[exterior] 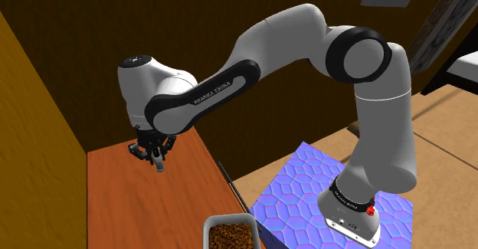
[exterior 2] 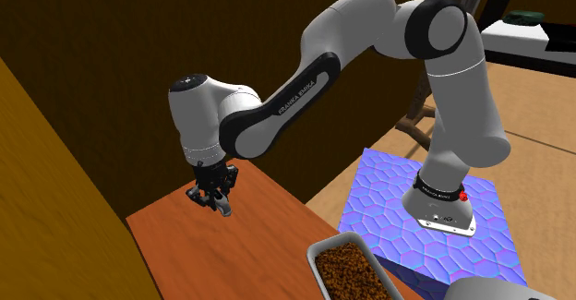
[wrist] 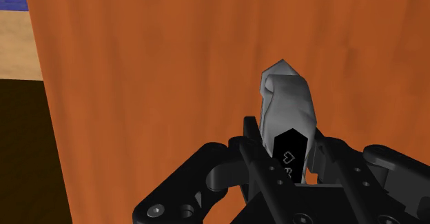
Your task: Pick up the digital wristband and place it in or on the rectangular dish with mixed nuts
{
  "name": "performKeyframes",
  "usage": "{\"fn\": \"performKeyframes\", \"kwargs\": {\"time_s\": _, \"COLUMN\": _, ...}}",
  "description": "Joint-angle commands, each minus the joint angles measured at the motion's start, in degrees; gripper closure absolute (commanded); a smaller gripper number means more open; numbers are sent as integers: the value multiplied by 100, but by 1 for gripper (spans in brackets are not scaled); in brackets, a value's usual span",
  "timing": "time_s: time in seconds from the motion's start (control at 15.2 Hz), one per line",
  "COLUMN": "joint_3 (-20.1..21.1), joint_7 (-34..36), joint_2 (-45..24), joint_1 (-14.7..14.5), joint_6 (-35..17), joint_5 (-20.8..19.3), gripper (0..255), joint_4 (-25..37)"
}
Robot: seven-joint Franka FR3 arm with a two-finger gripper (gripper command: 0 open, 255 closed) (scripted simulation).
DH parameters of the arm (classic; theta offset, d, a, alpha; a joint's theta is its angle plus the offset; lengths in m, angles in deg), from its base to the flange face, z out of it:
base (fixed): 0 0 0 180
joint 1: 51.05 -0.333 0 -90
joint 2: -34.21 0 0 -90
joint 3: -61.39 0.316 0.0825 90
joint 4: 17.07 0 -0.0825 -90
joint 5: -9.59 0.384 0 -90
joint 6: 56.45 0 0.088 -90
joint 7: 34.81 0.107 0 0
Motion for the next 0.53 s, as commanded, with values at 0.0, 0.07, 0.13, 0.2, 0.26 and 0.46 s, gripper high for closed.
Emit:
{"fn": "performKeyframes", "kwargs": {"time_s": 0.0, "joint_3": 0, "joint_7": 0, "joint_2": -1, "joint_1": 0, "joint_6": -1, "joint_5": 0, "gripper": 255, "joint_4": 0}}
{"fn": "performKeyframes", "kwargs": {"time_s": 0.07, "joint_3": 0, "joint_7": 0, "joint_2": -2, "joint_1": 0, "joint_6": 0, "joint_5": 0, "gripper": 255, "joint_4": 1}}
{"fn": "performKeyframes", "kwargs": {"time_s": 0.13, "joint_3": 0, "joint_7": 1, "joint_2": -2, "joint_1": -1, "joint_6": -2, "joint_5": -1, "gripper": 255, "joint_4": -1}}
{"fn": "performKeyframes", "kwargs": {"time_s": 0.2, "joint_3": 12, "joint_7": -12, "joint_2": 35, "joint_1": 6, "joint_6": 56, "joint_5": 20, "gripper": 255, "joint_4": 24}}
{"fn": "performKeyframes", "kwargs": {"time_s": 0.26, "joint_3": 24, "joint_7": -24, "joint_2": 71, "joint_1": 13, "joint_6": 115, "joint_5": 39, "gripper": 255, "joint_4": 49}}
{"fn": "performKeyframes", "kwargs": {"time_s": 0.46, "joint_3": 57, "joint_7": -58, "joint_2": 171, "joint_1": 29, "joint_6": 296, "joint_5": 96, "gripper": 255, "joint_4": 139}}
